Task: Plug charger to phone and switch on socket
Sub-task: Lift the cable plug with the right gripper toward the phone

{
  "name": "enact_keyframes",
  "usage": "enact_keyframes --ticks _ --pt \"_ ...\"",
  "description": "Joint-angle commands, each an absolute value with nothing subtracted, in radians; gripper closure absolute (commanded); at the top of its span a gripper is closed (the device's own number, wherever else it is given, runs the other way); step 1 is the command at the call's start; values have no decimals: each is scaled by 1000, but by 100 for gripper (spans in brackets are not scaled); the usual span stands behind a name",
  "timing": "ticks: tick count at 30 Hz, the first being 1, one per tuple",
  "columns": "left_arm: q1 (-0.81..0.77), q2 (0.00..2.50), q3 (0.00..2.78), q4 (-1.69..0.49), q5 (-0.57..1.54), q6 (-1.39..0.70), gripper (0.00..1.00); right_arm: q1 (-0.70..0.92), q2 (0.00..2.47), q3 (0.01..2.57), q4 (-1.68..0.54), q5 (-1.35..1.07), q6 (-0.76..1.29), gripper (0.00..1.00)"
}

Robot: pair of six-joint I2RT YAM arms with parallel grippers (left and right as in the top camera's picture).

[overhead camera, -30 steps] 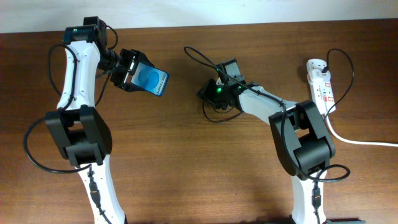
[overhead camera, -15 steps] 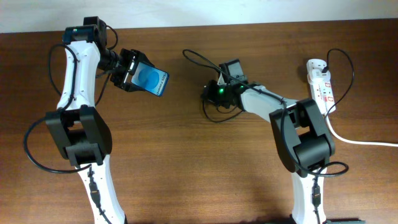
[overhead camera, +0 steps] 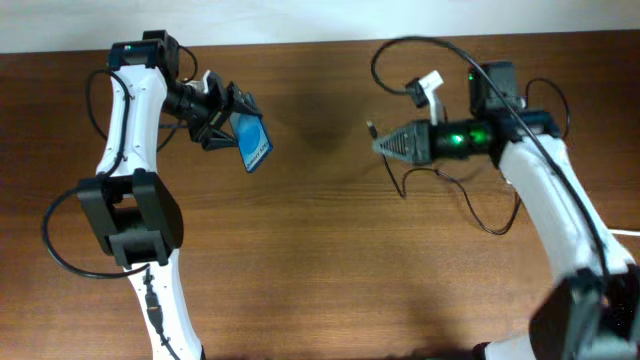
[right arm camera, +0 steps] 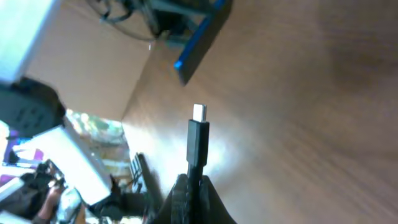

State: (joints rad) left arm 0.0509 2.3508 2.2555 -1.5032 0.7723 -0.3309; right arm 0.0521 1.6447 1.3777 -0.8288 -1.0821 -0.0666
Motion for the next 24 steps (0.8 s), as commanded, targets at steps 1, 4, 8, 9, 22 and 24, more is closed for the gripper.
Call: enact_keyframes --ticks 1,4,8,9,22,24 --pt "52 2350 2278 -1530 842 -226 100 72 1528 1376 -963 -934 -173 96" --pt "41 2350 2278 -1545 842 -184 100 151 1494 1376 -1026 -814 -172 96" --pt "3 2350 2278 -1549 841 -201 100 290 1495 1376 -1007 -716 -118 96" --pt "-7 2350 2278 -1546 838 -228 100 331 1495 1376 -995 -659 -89 96" --pt "-27 2350 2278 -1533 826 -297 100 438 1523 1375 -910 -499 53 96" --pt "-35 2350 2278 -1530 815 -356 100 438 1549 1375 -886 -477 119 96"
